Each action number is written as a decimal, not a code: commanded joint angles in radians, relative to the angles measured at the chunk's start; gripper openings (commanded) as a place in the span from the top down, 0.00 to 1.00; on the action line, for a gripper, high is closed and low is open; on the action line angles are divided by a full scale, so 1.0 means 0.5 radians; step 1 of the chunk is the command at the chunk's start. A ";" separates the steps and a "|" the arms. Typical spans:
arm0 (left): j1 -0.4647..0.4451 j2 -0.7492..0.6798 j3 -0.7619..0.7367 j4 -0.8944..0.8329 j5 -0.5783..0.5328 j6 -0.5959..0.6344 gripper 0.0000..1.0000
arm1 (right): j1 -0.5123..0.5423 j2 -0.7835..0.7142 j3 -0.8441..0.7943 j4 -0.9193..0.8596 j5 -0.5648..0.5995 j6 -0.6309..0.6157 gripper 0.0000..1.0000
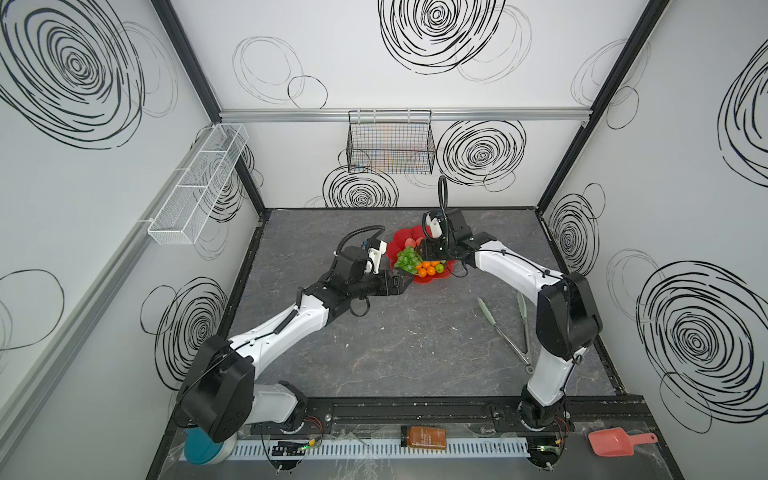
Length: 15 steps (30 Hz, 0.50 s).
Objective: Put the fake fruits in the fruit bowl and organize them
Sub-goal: 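Carry the peach over the red bowl and lower it with the right gripper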
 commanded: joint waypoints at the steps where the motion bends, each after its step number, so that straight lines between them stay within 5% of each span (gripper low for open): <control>1: 0.062 0.075 0.129 0.131 -0.021 0.060 0.04 | -0.004 0.149 0.207 -0.128 0.082 -0.088 0.54; 15: 0.401 0.280 0.270 0.185 0.139 0.034 0.04 | 0.085 0.848 1.194 -0.489 0.262 -0.264 0.54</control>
